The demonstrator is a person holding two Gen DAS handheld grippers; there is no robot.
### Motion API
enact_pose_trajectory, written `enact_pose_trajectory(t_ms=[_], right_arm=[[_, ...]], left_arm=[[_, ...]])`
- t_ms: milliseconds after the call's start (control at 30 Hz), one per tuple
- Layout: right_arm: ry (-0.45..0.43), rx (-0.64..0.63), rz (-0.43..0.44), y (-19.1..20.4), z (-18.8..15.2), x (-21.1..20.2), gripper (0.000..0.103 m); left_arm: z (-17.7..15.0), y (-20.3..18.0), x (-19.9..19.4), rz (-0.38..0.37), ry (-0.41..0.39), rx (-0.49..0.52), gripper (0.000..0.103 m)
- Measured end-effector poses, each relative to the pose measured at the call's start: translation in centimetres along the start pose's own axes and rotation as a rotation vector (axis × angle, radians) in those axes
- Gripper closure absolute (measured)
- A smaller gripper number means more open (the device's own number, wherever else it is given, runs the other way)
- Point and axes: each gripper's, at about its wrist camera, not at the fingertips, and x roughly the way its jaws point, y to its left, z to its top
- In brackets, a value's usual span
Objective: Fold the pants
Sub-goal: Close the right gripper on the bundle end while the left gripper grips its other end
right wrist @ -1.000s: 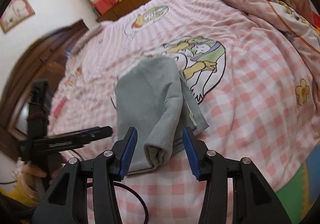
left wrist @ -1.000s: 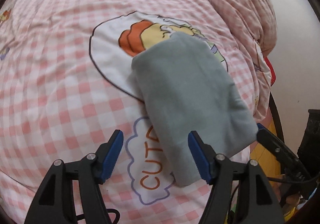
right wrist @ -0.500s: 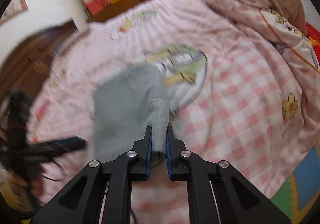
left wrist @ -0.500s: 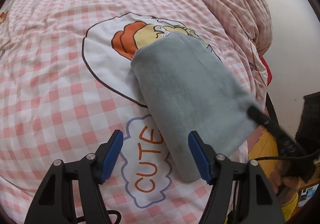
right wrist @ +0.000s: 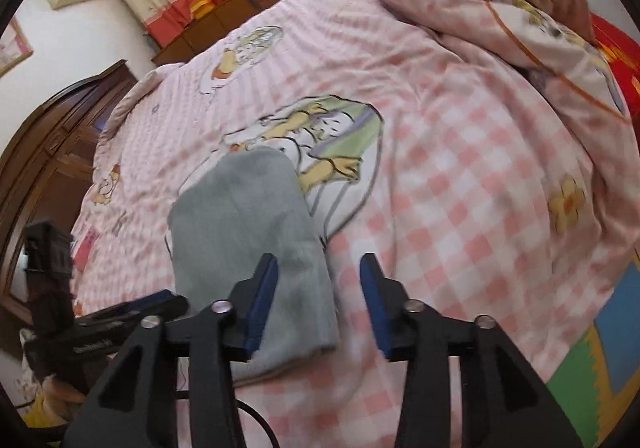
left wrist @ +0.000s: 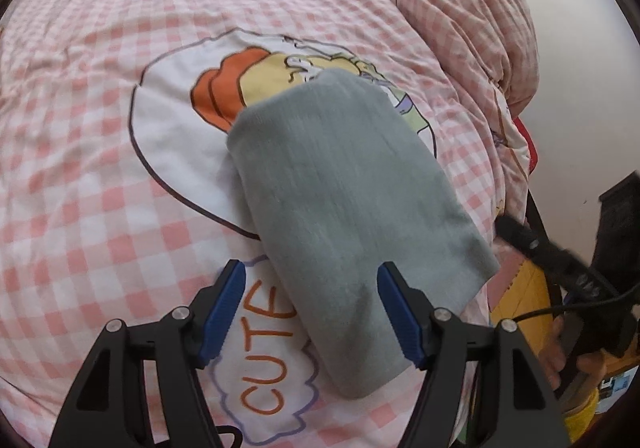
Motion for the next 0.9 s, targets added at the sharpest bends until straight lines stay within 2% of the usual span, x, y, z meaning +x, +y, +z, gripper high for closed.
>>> enact_pose_trajectory(t_ms=[133, 200, 300, 400, 467, 567, 667, 767, 900], right_arm=[[0.072, -0.057, 0.036, 0.9, 0.6, 2.2, 0.058], [0.128, -0.090, 0.049, 1.4, 0.6, 3.9, 0.058], [0.172, -0.135, 0.018, 1.4, 0.3, 6.0, 0.058], [0.216, -0.084, 0.069, 0.1, -0.1, 8.0, 0.047], [0.228, -0.037, 0.116, -0.8, -0.3, 8.8, 0.042], [0.234, 0.008, 0.177, -2.0, -0.5, 9.3, 0.042], [0.226, 0.014, 0.189, -2.1, -0.8, 9.3, 0.040], [0.214, 0.033, 0.212, -2.6, -1.1, 9.2, 0.040], [0.229, 0.041, 0.215, -2.5, -0.9, 9.1, 0.040]], left_arm=[[0.2, -0.1, 1.7, -0.001, 0.011, -0.014, 0.027], [0.2, 0.1, 2.7, -0.010, 0.027, -0.029, 0.020], [-0.2, 0.9, 3.6, -0.053, 0.021, -0.075, 0.014], [-0.5, 1.3, 3.9, -0.082, 0.002, -0.089, 0.011], [-0.7, 1.2, 4.1, -0.083, -0.010, -0.078, 0.007], [-1.0, 0.4, 4.3, -0.058, -0.024, -0.042, 0.002], [-1.2, -0.5, 4.6, -0.024, -0.029, -0.010, 0.000], [-1.5, -0.3, 4.6, -0.031, -0.055, -0.037, 0.000], [-1.6, -0.4, 4.5, -0.036, -0.026, -0.028, 0.000]])
